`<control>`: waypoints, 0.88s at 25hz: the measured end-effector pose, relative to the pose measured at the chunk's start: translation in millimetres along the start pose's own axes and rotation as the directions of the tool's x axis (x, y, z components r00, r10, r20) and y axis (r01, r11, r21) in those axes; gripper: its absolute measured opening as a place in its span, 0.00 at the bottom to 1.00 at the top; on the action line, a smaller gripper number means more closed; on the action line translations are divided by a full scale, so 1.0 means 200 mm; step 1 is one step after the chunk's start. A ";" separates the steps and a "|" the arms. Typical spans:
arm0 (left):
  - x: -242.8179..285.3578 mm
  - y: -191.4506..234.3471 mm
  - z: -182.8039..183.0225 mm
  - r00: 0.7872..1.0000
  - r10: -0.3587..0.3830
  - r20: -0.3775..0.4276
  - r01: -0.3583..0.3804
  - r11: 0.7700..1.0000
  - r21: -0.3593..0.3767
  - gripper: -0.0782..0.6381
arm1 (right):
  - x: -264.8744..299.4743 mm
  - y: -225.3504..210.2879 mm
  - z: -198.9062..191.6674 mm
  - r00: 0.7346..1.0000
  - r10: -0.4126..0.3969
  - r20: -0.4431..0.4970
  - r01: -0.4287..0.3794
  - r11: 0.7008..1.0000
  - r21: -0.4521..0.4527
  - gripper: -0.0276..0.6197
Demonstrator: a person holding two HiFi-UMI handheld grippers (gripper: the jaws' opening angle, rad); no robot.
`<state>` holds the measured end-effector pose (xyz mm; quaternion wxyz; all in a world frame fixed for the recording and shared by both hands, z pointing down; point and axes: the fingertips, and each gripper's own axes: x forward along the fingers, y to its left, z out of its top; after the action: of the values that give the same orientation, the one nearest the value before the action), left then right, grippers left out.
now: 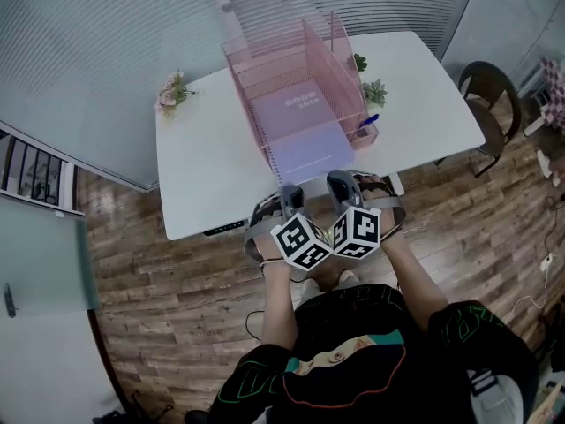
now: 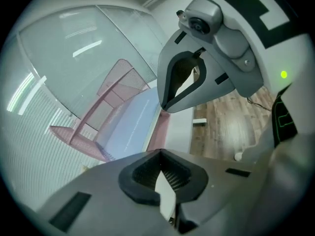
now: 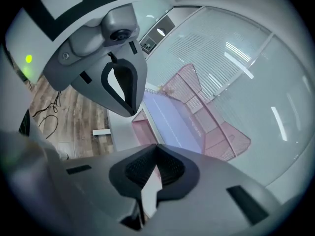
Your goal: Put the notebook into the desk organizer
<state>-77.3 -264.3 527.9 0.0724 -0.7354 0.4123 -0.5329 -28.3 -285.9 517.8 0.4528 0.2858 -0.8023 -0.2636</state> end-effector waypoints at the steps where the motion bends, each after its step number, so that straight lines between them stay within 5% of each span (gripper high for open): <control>1: 0.00 0.03 0.00 1.000 0.025 -0.003 -0.025 1.000 0.003 0.11 | 0.00 -0.01 0.01 1.000 -0.008 0.007 0.008 1.000 0.001 0.05; 22: 0.11 0.30 0.08 0.996 0.078 0.042 -0.074 0.993 -0.087 0.11 | 0.18 -0.25 0.04 1.000 0.002 -0.023 -0.003 1.000 -0.015 0.05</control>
<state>-94.6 -323.5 503.5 0.0702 -0.7335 0.4605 -0.4949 -40.5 -344.3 501.8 0.4644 0.2844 -0.7955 -0.2657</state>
